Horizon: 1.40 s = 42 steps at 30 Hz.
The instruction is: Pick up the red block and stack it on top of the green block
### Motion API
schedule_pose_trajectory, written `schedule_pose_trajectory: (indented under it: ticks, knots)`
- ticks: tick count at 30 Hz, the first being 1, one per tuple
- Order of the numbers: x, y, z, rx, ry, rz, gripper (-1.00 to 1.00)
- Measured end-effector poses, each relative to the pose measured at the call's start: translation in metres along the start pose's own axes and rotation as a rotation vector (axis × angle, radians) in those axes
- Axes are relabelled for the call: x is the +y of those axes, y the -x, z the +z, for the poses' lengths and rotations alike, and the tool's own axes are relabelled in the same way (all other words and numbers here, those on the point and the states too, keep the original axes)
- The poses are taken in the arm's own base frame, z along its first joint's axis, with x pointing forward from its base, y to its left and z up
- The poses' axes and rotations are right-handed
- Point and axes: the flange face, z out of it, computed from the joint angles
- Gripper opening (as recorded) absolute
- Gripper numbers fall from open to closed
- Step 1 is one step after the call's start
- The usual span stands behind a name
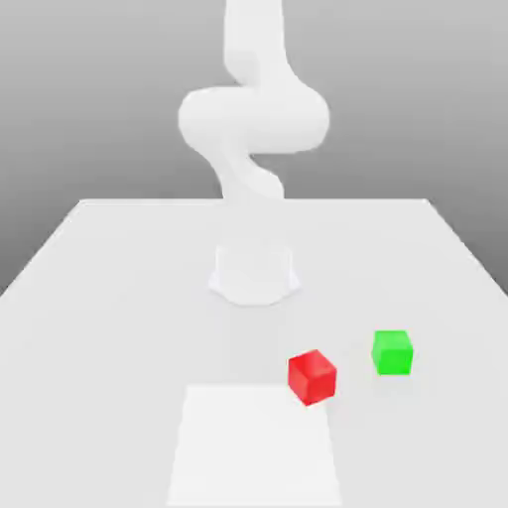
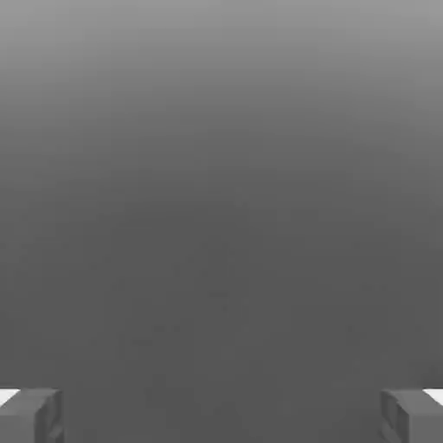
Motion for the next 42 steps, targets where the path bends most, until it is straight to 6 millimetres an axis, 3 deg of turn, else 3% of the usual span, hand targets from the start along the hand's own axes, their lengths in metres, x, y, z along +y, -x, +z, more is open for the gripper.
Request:
schedule_pose_trajectory:
  ticks: [4,9,13,17,20,23,24,31,39,42]
  knots:
    - [0.018,0.041,0.096,-0.132,0.075,-0.074,0.0]
    - [0.057,0.116,0.192,-0.294,0.173,-0.181,0.0]
    - [0.105,0.191,0.25,-0.431,0.262,-0.284,0.0]
    - [0.168,0.272,0.297,-0.565,0.358,-0.397,0.0]
    - [0.198,0.306,0.326,-0.606,0.389,-0.434,0.0]
    - [0.212,0.321,0.343,-0.614,0.39,-0.437,0.0]
    - [0.216,0.325,0.348,-0.616,0.39,-0.436,-1.0]
    - [0.217,0.326,0.349,-0.616,0.39,-0.436,-1.0]
    - [0.19,0.3,0.306,-0.616,0.391,-0.437,-1.0]
    - [0.169,0.317,0.291,-0.653,0.34,-0.587,-1.0]
